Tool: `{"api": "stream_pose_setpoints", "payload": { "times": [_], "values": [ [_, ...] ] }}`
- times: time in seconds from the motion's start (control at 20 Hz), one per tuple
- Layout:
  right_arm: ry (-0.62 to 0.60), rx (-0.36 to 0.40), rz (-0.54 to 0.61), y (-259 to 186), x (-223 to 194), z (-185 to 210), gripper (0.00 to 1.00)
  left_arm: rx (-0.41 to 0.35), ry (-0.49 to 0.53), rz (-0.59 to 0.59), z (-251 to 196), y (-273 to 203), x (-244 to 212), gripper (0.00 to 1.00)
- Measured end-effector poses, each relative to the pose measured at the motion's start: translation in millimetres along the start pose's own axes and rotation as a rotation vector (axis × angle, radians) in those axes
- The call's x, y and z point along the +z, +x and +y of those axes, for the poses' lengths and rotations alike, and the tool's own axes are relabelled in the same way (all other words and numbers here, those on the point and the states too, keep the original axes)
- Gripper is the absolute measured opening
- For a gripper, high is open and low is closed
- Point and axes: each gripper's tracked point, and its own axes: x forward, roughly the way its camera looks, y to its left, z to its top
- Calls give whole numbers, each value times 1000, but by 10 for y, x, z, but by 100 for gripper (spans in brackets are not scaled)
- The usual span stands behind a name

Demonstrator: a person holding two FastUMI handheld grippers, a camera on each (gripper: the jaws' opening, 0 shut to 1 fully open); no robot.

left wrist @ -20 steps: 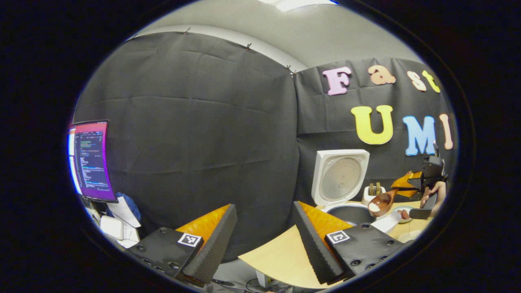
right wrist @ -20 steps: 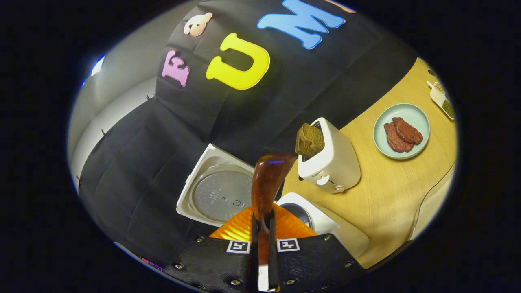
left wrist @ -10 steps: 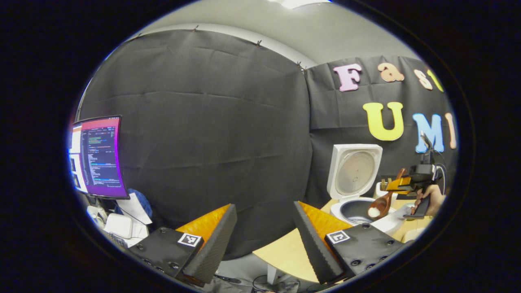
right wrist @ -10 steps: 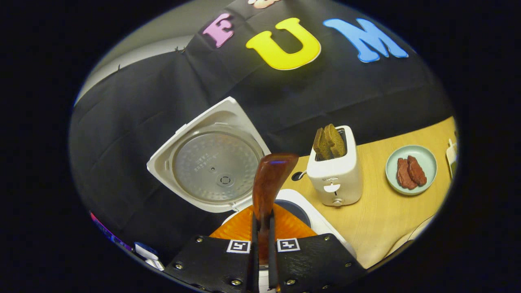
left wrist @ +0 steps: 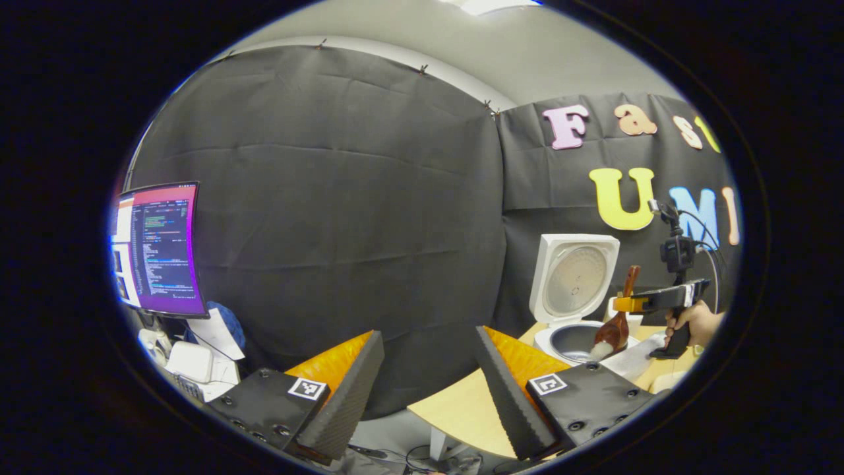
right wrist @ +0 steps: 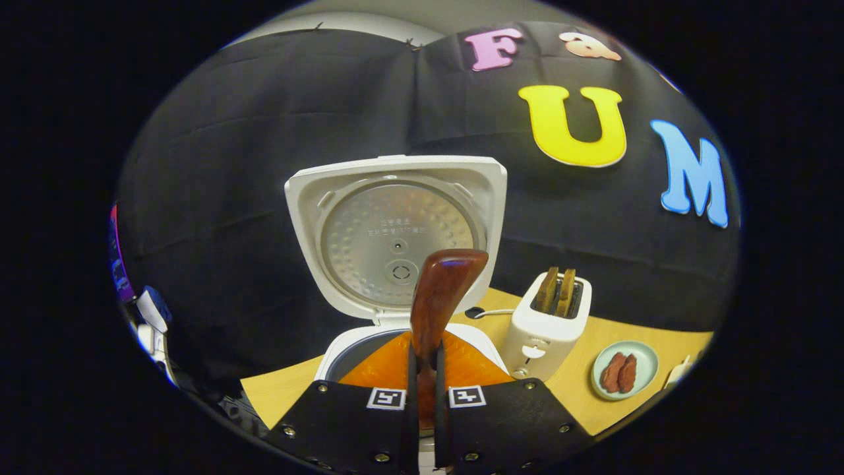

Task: Close the left gripper, press the button to open the rice cooker; take a wooden spoon from the chopstick holder with the right hand, scoop a spoonful of rice and pour it into the rice cooker, then put the wooden spoon back into the chopstick holder.

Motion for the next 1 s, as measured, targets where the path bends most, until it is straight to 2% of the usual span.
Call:
{"api": "stream_pose_setpoints", "payload": {
  "times": [0.3,0.6,0.7,0.95,1.0],
  "values": [
    [-204,-50,-57,-112,172,-17,10,-7,-8,-8,-9,12,0,90],
    [-339,-95,-165,-320,458,-3,10,-34,-15,-14,-56,-32,22,90],
    [-320,-88,-177,-421,544,-61,10,-50,-19,-19,-77,-34,40,90],
    [-59,-53,-158,-703,655,-293,10,-95,-38,-28,-149,-81,124,90],
    [-18,-54,-163,-768,740,-368,10,-106,-38,-30,-183,-87,151,100]
  ]
}}
